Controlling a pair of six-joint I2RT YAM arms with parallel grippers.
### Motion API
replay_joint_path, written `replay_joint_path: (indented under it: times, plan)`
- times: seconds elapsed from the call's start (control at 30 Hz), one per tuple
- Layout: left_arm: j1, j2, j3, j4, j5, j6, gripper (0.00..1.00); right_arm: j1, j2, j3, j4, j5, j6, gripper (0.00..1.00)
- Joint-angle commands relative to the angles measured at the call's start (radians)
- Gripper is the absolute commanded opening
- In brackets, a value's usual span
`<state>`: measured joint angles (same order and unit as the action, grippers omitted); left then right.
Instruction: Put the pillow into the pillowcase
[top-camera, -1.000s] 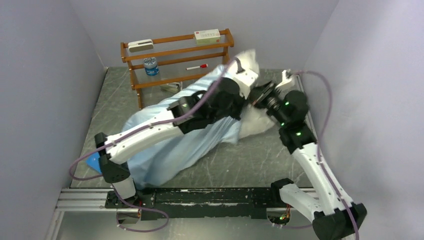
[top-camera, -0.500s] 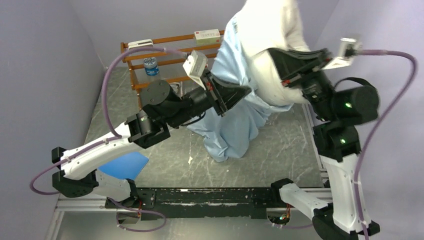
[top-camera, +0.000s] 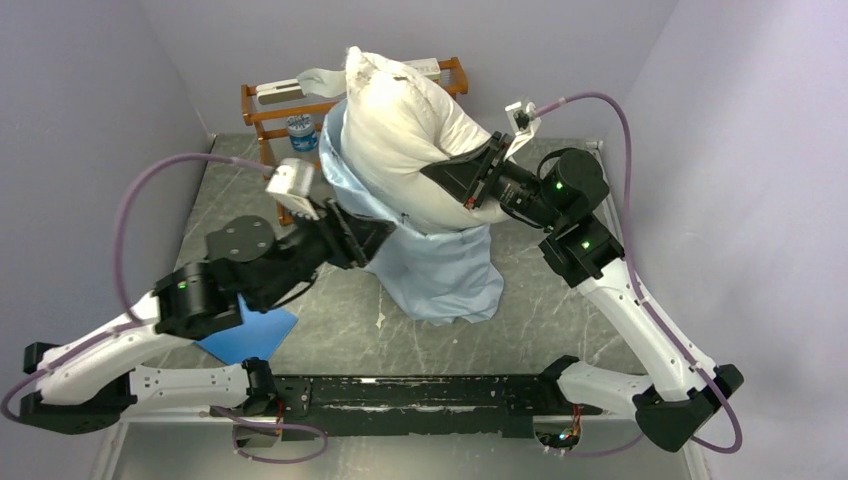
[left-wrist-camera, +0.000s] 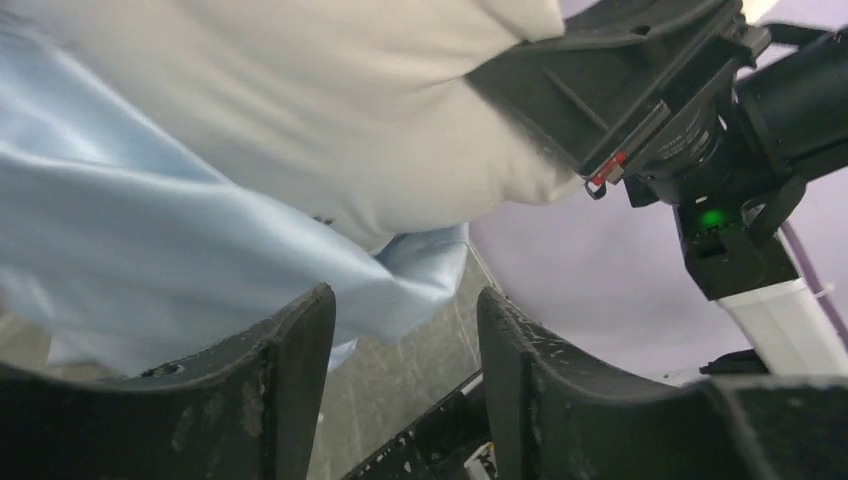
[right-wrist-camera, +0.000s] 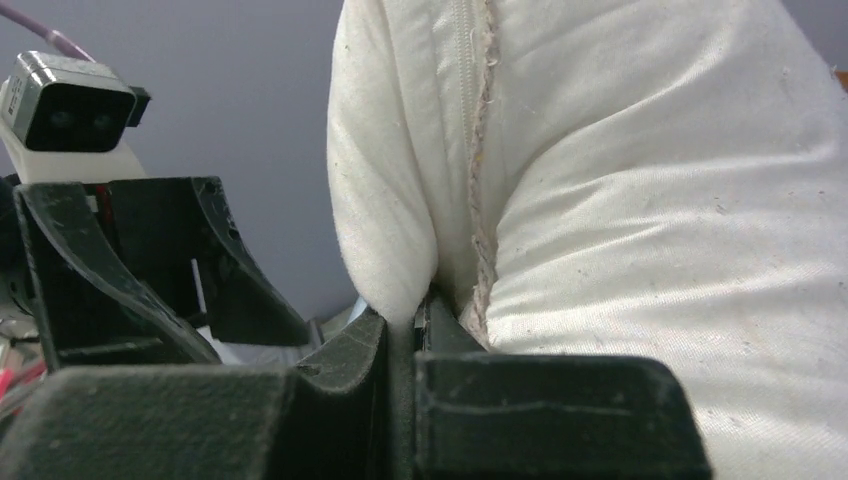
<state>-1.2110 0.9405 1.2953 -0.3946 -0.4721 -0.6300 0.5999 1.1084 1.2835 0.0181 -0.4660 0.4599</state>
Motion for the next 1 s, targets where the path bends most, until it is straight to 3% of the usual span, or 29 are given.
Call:
replay_joint_path:
  times: [0.0, 0.1, 0.33, 0.43, 0.63, 0.83, 0.97]
  plan:
    - [-0.004, -0.047, 0.05, -0.328, -0.118, -0.151, 0.62, 0.009, 0.021, -0.069, 0.024, 0.056, 0.091, 0.0]
    - [-0.004, -0.061, 0.067, -0.444, -0.171, -0.199, 0.68, 0.028, 0.027, -0.072, 0.049, 0.052, 0.1, 0.0]
    - [-0.004, -0.08, 0.024, -0.392, -0.296, -0.194, 0.77, 0.084, 0.043, -0.089, 0.064, 0.069, 0.099, 0.0]
    - [-0.004, -0.056, -0.003, -0.306, -0.306, -0.165, 0.78, 0.113, 0.052, -0.087, 0.061, 0.083, 0.088, 0.0]
    - [-0.002, 0.119, 0.08, -0.447, -0.405, -0.219, 0.76, 0.146, 0.051, -0.107, 0.104, 0.106, 0.099, 0.0]
    - [0.021, 0.099, -0.034, -0.344, -0.41, -0.211, 0.69, 0.173, 0.054, -0.118, 0.11, 0.113, 0.1, 0.0]
    - [0.031, 0.116, 0.009, -0.441, -0.381, -0.245, 0.75, 0.177, 0.06, -0.102, 0.099, 0.132, 0.09, 0.0]
